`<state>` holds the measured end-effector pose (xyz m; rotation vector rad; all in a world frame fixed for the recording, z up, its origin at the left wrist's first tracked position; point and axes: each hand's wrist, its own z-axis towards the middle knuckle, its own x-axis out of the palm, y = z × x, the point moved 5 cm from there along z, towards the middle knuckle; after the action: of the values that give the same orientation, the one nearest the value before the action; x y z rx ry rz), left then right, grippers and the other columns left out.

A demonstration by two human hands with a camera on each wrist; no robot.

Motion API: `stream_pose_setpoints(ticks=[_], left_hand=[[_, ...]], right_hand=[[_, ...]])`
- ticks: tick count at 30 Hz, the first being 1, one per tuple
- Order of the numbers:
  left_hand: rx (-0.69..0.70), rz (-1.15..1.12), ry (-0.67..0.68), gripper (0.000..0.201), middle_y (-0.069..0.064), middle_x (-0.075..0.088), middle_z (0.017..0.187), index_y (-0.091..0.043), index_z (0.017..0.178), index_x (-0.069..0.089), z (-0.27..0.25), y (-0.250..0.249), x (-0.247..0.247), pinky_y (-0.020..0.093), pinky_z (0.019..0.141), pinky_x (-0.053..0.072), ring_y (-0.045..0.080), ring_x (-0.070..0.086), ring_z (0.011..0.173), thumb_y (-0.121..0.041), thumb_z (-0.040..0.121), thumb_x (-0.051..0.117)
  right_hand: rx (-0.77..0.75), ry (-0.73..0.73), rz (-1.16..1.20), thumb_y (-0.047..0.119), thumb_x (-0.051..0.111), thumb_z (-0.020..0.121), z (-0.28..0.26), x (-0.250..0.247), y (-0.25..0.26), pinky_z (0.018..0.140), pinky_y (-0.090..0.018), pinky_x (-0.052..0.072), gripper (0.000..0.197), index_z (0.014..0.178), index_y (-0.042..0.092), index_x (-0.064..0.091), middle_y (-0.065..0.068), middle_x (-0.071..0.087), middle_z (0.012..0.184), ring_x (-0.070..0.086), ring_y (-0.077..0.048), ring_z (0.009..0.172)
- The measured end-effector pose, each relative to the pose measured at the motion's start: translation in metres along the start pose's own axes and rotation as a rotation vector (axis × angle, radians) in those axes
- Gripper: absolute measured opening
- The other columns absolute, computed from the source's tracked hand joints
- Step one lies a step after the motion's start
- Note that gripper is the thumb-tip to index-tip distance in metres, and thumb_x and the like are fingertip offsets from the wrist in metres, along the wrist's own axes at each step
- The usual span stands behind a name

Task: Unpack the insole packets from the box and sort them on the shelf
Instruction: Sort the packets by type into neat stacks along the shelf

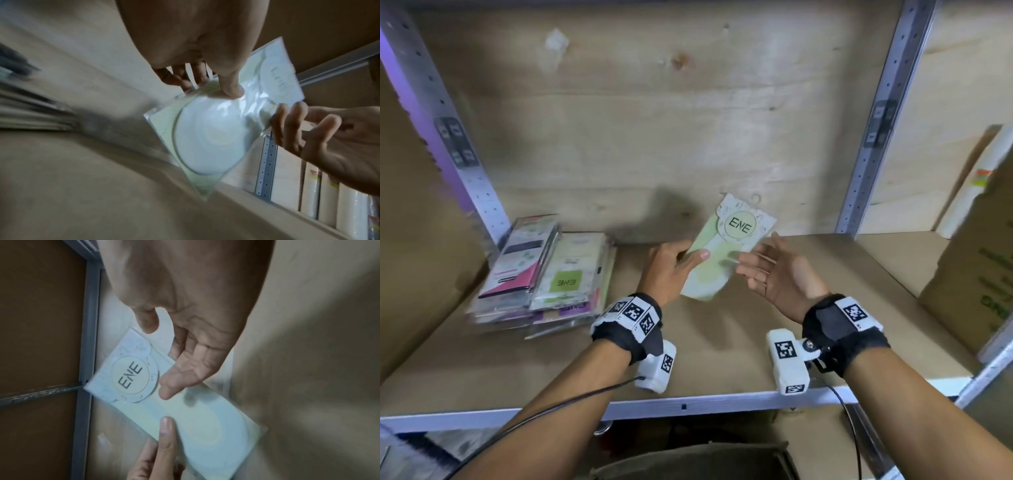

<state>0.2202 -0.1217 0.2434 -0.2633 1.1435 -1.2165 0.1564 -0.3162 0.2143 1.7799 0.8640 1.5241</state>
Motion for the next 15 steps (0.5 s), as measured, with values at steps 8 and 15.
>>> stream_pose_setpoints(ticks=[8,15], left_hand=[[-0.312,-0.494,-0.018,0.041,0.004,0.067,0.095,-0.002,0.095,0.069,0.005,0.032,0.015,0.032,0.082,0.045,0.018,0.062,0.084,-0.042,0.087,0.071],[-0.579,-0.726,-0.1,0.026,0.004,0.075,0.116,-0.013,0.116,0.07,-0.018,0.065,0.002,0.035,0.089,0.058,0.024,0.07,0.111,-0.015,0.089,0.073]], right_hand=[[-0.041,-0.031,-0.778,0.026,0.076,0.084,0.013,0.002,-0.003,0.057,-0.025,0.035,0.018,0.099,0.016,0.077,0.004,0.057,0.069,0.044,-0.012,0.059],[0.134,0.135,-0.679,0.014,0.067,0.092,0.019,0.01,-0.032,0.068,-0.026,0.059,0.032,0.124,0.009,0.062,-0.008,0.071,0.111,0.069,-0.019,0.089]])
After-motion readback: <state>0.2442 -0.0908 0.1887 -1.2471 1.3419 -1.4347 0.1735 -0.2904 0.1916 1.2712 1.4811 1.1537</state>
